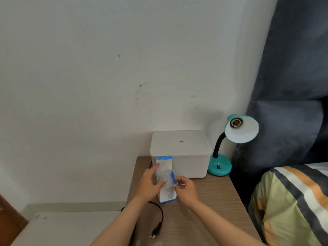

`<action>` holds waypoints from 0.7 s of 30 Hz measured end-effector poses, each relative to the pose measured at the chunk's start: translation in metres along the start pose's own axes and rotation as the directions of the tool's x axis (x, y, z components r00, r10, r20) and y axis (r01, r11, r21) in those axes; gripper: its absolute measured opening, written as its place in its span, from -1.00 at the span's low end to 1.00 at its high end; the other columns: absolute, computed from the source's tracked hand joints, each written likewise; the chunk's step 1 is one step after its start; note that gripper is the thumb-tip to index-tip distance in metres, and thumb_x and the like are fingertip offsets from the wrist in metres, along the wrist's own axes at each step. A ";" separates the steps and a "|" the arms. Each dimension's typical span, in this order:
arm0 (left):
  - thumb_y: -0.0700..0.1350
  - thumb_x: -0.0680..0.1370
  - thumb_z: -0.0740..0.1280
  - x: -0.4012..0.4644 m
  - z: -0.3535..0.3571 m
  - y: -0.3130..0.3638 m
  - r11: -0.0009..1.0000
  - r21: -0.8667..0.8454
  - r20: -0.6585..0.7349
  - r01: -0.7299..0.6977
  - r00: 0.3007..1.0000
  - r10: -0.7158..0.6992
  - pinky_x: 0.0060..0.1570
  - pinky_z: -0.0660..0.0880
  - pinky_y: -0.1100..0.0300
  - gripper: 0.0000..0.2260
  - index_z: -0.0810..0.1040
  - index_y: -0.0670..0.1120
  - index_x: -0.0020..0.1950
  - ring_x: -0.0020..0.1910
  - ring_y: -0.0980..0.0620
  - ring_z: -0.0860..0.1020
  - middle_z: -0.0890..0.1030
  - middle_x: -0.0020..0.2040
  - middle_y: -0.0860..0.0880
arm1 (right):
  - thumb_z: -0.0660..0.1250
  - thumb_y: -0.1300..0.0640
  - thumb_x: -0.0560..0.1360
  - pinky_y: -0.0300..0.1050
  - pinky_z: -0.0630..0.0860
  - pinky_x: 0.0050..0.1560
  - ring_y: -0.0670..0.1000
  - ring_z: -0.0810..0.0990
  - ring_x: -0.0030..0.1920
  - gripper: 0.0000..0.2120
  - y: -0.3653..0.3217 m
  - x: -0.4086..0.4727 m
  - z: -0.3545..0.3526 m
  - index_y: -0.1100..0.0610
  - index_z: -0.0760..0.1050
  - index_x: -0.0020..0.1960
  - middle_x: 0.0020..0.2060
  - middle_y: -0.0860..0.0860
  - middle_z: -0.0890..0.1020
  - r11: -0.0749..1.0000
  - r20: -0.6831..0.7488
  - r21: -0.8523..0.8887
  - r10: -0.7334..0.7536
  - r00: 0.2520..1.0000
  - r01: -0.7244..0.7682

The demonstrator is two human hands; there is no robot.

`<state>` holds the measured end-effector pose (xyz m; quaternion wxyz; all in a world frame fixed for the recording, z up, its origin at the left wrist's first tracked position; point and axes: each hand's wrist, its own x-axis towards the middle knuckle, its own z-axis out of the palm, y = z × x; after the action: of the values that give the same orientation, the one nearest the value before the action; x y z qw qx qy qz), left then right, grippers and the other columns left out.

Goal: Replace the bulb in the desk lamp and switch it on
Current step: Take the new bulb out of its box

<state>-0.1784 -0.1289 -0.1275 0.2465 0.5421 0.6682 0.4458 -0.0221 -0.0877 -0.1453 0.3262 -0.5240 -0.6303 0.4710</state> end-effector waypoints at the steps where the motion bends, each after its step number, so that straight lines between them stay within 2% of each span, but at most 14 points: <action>1: -0.03 0.40 0.47 0.000 -0.001 -0.002 1.000 -0.003 0.035 0.007 0.999 -0.007 -0.11 0.42 0.48 -0.37 0.28 0.06 0.41 0.07 0.24 0.44 0.40 0.18 0.07 | 0.33 0.27 0.48 -0.38 0.46 -0.20 -0.14 0.53 -0.04 -0.74 0.000 0.000 0.000 0.11 0.52 0.15 0.02 -0.01 0.56 1.000 0.001 -0.004 -0.008 1.000 0.008; 4: -0.02 0.36 0.51 0.000 -0.003 -0.008 1.000 0.023 0.117 0.018 0.993 -0.021 0.09 0.35 0.36 -0.25 0.20 0.05 0.45 0.23 0.15 0.34 0.35 0.25 0.06 | 0.33 0.26 0.48 -0.42 0.43 -0.22 -0.16 0.51 -0.05 -0.74 -0.001 0.000 0.000 0.13 0.52 0.16 0.01 -0.04 0.55 1.000 0.008 -0.008 -0.011 1.000 0.012; 6: -0.02 0.35 0.51 0.001 -0.003 -0.013 0.999 0.028 0.131 0.022 0.991 -0.026 0.13 0.34 0.28 -0.23 0.18 0.03 0.46 0.25 0.15 0.32 0.35 0.28 0.04 | 0.33 0.24 0.48 -0.42 0.43 -0.18 -0.11 0.52 0.01 -0.74 -0.002 0.001 0.000 0.12 0.52 0.16 0.04 -0.03 0.57 1.000 0.014 -0.012 -0.005 1.000 0.005; 9: -0.04 0.36 0.51 0.003 -0.002 -0.015 0.999 0.000 0.127 0.051 0.991 -0.050 0.05 0.39 0.34 -0.23 0.17 0.04 0.46 0.27 0.10 0.34 0.36 0.29 0.01 | 0.36 0.21 0.47 -0.43 0.41 -0.18 -0.08 0.55 0.05 -0.76 -0.004 0.002 0.002 0.11 0.54 0.14 0.04 -0.01 0.58 0.997 -0.025 -0.060 -0.041 0.999 0.040; 12: -0.08 0.35 0.52 0.003 -0.002 -0.014 0.997 -0.030 0.126 0.069 0.990 -0.065 -0.12 0.41 0.47 -0.23 0.18 0.05 0.45 0.27 0.09 0.35 0.35 0.28 -0.01 | 0.40 0.16 0.44 -0.41 0.43 -0.11 -0.11 0.54 -0.03 -0.78 -0.010 0.007 0.000 0.11 0.56 0.09 -0.01 -0.01 0.55 0.973 -0.104 -0.167 -0.178 0.979 0.159; 16: -0.13 0.35 0.52 0.005 -0.002 -0.017 0.995 -0.065 0.151 0.080 0.986 -0.070 -0.14 0.42 0.56 -0.22 0.18 0.04 0.45 0.27 0.07 0.35 0.33 0.30 -0.06 | 0.41 0.02 0.40 -0.23 0.49 0.04 -0.07 0.52 0.06 -0.67 -0.023 0.020 0.003 0.07 0.54 0.14 0.03 -0.04 0.59 0.903 0.028 -0.350 -0.257 0.966 0.250; 19: -0.17 0.36 0.51 0.005 -0.001 -0.017 0.992 -0.086 0.162 0.090 0.984 -0.076 -0.16 0.39 0.60 -0.23 0.17 0.02 0.46 0.23 0.11 0.35 0.32 0.29 -0.05 | 0.43 -0.02 0.35 -0.16 0.50 0.05 -0.02 0.50 0.16 -0.55 -0.031 0.029 0.007 0.08 0.51 0.21 0.11 -0.03 0.59 0.860 0.115 -0.461 -0.189 0.975 0.221; 21: -0.19 0.37 0.51 0.005 0.000 -0.017 0.991 -0.100 0.162 0.091 0.984 -0.074 -0.15 0.40 0.60 -0.23 0.18 0.01 0.46 0.23 0.12 0.34 0.31 0.29 -0.05 | 0.44 -0.03 0.32 -0.15 0.51 -0.04 0.02 0.53 0.12 -0.55 -0.036 0.034 0.010 0.10 0.52 0.16 0.07 0.00 0.60 0.832 0.148 -0.519 -0.140 0.979 0.197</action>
<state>-0.1887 -0.1247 -0.1411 0.3457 0.5337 0.6435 0.4262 -0.0515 -0.0578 -0.1175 0.1758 -0.5110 -0.7954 0.2744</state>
